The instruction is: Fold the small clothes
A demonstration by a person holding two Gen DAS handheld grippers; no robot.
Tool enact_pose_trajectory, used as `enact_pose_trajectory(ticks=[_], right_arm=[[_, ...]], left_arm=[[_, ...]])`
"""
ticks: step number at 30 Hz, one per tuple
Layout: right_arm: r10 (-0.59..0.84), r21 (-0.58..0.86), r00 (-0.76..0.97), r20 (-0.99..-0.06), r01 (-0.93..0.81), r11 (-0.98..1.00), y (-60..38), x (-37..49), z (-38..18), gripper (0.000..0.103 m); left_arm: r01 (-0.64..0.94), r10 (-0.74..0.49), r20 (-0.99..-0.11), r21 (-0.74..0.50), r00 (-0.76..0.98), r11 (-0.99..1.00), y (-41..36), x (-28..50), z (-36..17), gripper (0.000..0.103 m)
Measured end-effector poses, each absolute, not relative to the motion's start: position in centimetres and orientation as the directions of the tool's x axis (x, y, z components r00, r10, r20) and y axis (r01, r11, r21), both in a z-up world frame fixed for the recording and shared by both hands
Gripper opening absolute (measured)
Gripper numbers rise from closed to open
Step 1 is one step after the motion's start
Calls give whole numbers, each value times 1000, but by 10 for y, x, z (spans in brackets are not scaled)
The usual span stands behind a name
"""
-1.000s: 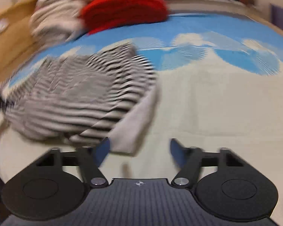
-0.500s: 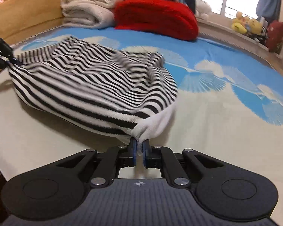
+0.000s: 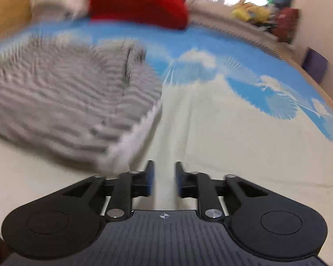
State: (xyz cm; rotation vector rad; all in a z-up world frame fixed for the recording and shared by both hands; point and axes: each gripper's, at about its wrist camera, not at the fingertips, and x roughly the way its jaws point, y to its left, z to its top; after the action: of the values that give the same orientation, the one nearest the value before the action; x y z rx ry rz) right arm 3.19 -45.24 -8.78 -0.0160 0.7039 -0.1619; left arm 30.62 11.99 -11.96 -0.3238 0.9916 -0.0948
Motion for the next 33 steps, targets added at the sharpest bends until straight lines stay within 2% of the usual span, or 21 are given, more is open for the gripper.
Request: enact_pose_trajectory(ticks=[1,3,5,7,9,12,14,17,19,20,23,27,29,33], right_arm=[[-131,-38,787,-603,137,990,-447,32,-81,34],[-90,4,819,-567,113,994,-436,41,-76,37],[-42,19,808,-588,65,998,-421,57,-81,37],[-34,-26,745,-667,23,999,-404,76,-95,36],[-112,-131,650,-752,18,991,-391,92,-118,36],[-214,-259,655,-724,29,965,-385,95,-119,37],[-241,-232,660,-712,102,967,-395,93,-111,38],[-199,-61,689,-697,219,974,-412,73,-90,55],[-123,117,707,-697,281,953,-420,57,-85,87],[-78,203,711,-699,302,932,-425,55,-84,92],[41,425,701,-712,384,820,-430,45,-96,93],[116,658,733,-671,516,548,-433,22,-129,93],[126,722,753,-646,550,420,-427,15,-147,95],[35,768,810,-586,540,345,-419,28,-153,98]], left_arm=[[-75,-191,-803,-281,564,957,118,303,-116,83],[-68,-145,-793,-229,591,971,114,300,-111,84],[-61,-124,-789,-200,602,978,108,297,-107,84],[-55,-99,-787,-167,609,984,101,296,-106,84],[-42,-74,-783,-127,618,991,95,295,-106,84],[-19,-48,-779,-77,626,997,91,294,-106,84],[-10,-50,-779,-73,626,997,94,294,-106,84],[-9,-46,-778,-66,627,998,98,295,-105,85],[-2,-44,-773,-59,633,998,99,292,-104,86],[-1,-42,-772,-56,635,998,99,291,-103,87],[-6,-33,-770,-48,637,999,101,288,-102,94],[-23,-46,-775,-77,630,997,108,284,-101,94],[-29,-54,-779,-92,625,995,110,284,-101,94],[-46,-60,-797,-110,601,993,109,288,-104,94]])
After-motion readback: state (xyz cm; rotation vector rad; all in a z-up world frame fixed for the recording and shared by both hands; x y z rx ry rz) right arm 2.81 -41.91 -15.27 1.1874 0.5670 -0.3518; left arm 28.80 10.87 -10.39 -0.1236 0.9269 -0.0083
